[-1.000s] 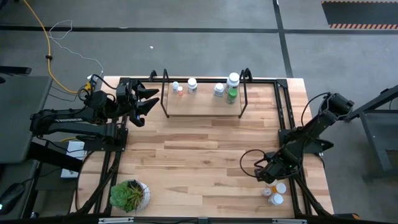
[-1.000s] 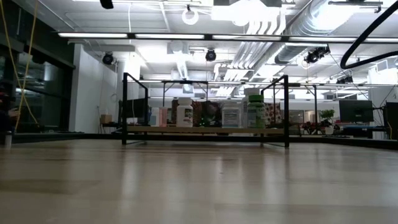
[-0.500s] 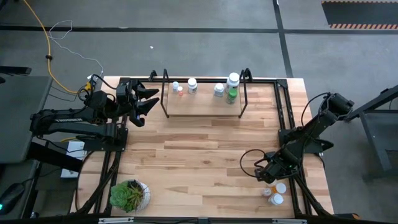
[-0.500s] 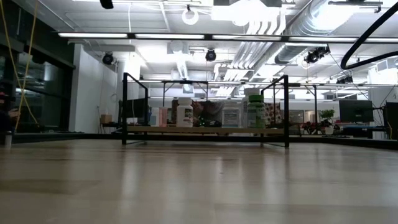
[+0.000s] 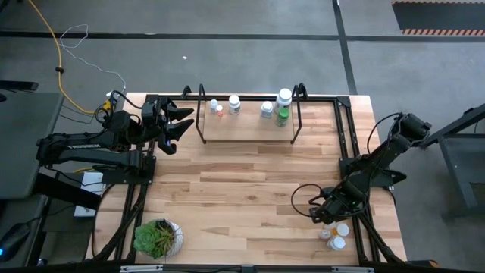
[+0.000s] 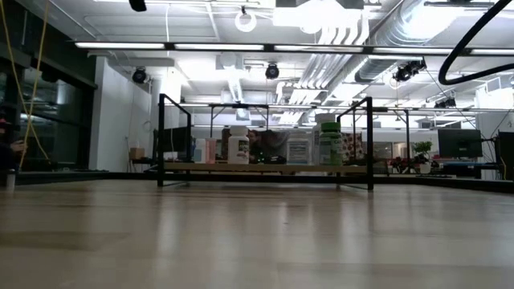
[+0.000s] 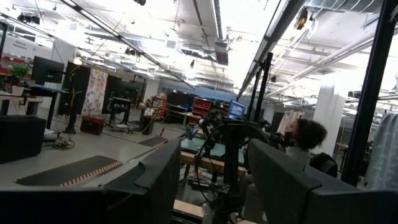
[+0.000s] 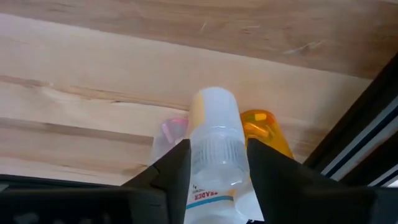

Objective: Pick and place medicine bottles onto shelf by color
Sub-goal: Put the transparent pill bottle on the shelf

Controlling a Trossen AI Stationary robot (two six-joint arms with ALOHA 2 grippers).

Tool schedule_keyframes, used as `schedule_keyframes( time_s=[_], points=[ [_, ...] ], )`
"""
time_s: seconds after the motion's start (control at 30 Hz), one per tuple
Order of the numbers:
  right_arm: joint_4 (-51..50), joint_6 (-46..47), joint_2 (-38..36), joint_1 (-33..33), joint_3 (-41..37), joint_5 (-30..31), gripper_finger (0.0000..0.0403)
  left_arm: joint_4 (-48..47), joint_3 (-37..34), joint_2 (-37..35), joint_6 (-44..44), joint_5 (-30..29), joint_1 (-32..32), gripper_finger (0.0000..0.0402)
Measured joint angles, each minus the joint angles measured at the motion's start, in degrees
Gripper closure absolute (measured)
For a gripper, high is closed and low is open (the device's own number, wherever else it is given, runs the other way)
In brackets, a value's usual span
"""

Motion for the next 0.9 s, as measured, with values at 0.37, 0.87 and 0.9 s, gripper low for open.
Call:
schedule_keyframes(
  time_s=[0.37,0.87,0.9],
  points=[
    [-1.1,-1.5,-0.1,0.0,0.0,-4.1,0.0184,0.0,0.0,0.0,0.0,0.0,0.0,0.0222],
    [1.1,-0.2,-0.1,0.0,0.1,-3.8,0.0183,0.0,0.0,0.0,0.0,0.0,0.0,0.0222],
    [0.9,0.1,-0.1,0.0,0.1,-3.4,0.0183,0.0,0.0,0.0,0.0,0.0,0.0,0.0222]
  ],
)
